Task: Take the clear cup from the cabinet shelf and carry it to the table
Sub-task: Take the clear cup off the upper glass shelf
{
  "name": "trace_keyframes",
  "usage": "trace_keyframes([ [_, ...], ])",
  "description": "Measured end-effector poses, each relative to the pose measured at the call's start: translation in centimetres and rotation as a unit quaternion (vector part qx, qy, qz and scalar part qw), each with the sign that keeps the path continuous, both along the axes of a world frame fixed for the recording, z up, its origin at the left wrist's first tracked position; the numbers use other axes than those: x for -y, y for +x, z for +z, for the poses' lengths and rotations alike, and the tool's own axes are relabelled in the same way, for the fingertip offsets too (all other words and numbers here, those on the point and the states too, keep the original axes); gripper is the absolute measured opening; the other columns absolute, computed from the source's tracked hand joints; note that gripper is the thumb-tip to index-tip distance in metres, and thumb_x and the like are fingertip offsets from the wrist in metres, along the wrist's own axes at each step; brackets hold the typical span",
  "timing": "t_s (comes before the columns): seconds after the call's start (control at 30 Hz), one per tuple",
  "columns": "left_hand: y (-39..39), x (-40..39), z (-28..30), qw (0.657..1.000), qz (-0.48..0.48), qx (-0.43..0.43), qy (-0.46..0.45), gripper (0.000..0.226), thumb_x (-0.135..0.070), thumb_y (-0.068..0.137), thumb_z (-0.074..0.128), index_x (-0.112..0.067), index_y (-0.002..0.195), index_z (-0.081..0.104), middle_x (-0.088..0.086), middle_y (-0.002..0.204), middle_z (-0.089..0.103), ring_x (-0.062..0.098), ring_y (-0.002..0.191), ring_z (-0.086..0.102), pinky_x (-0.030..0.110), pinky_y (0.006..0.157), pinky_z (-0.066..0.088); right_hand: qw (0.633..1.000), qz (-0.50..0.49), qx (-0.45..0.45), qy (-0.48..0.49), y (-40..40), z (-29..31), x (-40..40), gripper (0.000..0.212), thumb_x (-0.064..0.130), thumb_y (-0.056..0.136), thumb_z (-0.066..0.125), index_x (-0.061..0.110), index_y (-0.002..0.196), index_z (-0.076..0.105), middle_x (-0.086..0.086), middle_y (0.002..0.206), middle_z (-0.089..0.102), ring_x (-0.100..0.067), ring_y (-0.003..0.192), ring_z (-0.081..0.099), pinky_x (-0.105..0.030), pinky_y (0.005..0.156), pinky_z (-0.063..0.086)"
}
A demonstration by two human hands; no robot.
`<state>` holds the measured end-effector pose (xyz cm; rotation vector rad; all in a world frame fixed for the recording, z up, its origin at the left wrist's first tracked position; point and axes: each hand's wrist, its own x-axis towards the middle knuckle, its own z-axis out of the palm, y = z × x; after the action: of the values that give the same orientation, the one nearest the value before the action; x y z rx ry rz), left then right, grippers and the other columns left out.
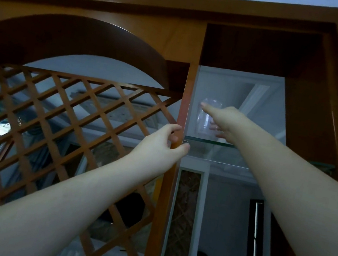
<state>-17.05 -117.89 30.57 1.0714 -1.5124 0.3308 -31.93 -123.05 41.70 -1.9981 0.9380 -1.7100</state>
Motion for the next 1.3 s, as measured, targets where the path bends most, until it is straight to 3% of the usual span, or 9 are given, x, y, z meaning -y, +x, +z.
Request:
trace_keyframes([
  [0.13,-0.6,-0.6,0.2,0.998,-0.033,-0.057,0.001,0.077,-0.062,0.083,0.058,-0.033,0.148,0.029,-0.009,0.122,0.058,-0.004,0.084,0.052,0.013,0.058,0.035,0.997,0.066,0.041,-0.024,-0.5,-0.3,-2.7,0.068,0.059,0.076,0.065,0.008,0.119,0.052,-0.008,0.11,0.063,-0.02,0.098,0.062,-0.037,0.08,0.054],
  [0.33,-1.8,-1.9,-1.0,0.97,-0.193,-0.147,0.014,0.091,-0.073,0.075,0.059,-0.033,0.15,0.026,0.0,0.137,0.057,0.008,0.104,0.059,0.032,0.086,0.054,0.986,0.159,0.04,-0.032,-1.0,-2.6,-6.8,0.038,0.052,0.077,0.069,0.023,0.082,0.045,-0.008,0.103,0.064,-0.02,0.097,0.064,-0.041,0.087,0.053],
  [0.43,-2.0,-3.0,-2.4,0.918,-0.346,-0.191,0.023,0.079,-0.071,0.081,0.053,-0.031,0.147,0.036,0.001,0.138,0.056,0.014,0.11,0.064,0.038,0.084,0.06,0.976,0.213,0.013,-0.044,-1.1,-5.0,-7.4,0.034,0.052,0.076,0.069,0.025,0.088,0.052,-0.007,0.106,0.065,-0.02,0.1,0.065,-0.039,0.089,0.054],
  [0.53,-1.7,-3.6,-4.0,0.871,-0.436,-0.225,0.028,0.066,-0.066,0.087,0.051,-0.026,0.139,0.051,0.001,0.131,0.063,0.017,0.111,0.066,0.044,0.087,0.059,0.973,0.227,-0.018,-0.039,-1.1,-7.7,-7.2,0.06,0.059,0.069,0.069,0.018,0.11,0.054,-0.005,0.11,0.065,-0.015,0.101,0.065,-0.033,0.09,0.051],
  [0.6,-1.5,-3.9,-4.9,0.857,-0.451,-0.244,0.046,0.057,-0.059,0.091,0.051,-0.022,0.134,0.056,0.004,0.128,0.065,0.015,0.109,0.068,0.041,0.087,0.059,0.974,0.227,-0.019,-0.021,-1.0,-8.9,-7.1,0.067,0.06,0.066,0.07,0.016,0.114,0.053,-0.006,0.112,0.065,-0.014,0.104,0.064,-0.031,0.094,0.048],
  [0.73,-0.8,-4.1,-6.6,0.829,-0.479,-0.271,0.094,0.041,-0.043,0.095,0.057,-0.016,0.126,0.062,0.009,0.12,0.072,0.018,0.107,0.07,0.035,0.087,0.058,0.974,0.223,-0.035,0.002,-0.7,-10.9,-7.4,0.039,0.055,0.076,0.068,0.026,0.098,0.054,-0.006,0.115,0.063,-0.013,0.106,0.063,-0.026,0.09,0.048],
  [0.9,-0.2,-4.1,-9.3,0.8,-0.506,-0.299,0.122,0.045,-0.042,0.092,0.062,-0.014,0.128,0.062,0.009,0.119,0.073,0.021,0.108,0.07,0.035,0.088,0.058,0.979,0.201,-0.043,0.009,-0.6,-13.5,-8.8,0.058,0.059,0.073,0.067,0.02,0.114,0.055,-0.002,0.114,0.065,-0.009,0.104,0.065,-0.028,0.093,0.05],
  [1.03,-0.1,-4.2,-12.2,0.789,-0.527,-0.287,0.132,0.048,-0.043,0.091,0.064,-0.016,0.131,0.059,0.006,0.122,0.072,0.02,0.112,0.068,0.031,0.087,0.057,0.982,0.183,-0.049,0.005,-0.5,-16.5,-10.3,0.035,0.065,0.078,0.058,0.035,0.097,0.058,0.011,0.098,0.074,-0.001,0.096,0.066,-0.022,0.084,0.052],
  [1.3,-2.2,-5.0,-17.2,0.747,-0.576,-0.286,0.17,0.045,-0.048,0.084,0.069,-0.022,0.121,0.066,0.004,0.117,0.074,0.021,0.112,0.068,0.03,0.085,0.057,0.994,0.09,-0.051,0.029,-2.4,-20.7,-13.5,0.047,0.076,0.073,0.052,0.041,0.105,0.053,0.003,0.117,0.065,-0.007,0.104,0.064,-0.039,0.101,0.044],
])
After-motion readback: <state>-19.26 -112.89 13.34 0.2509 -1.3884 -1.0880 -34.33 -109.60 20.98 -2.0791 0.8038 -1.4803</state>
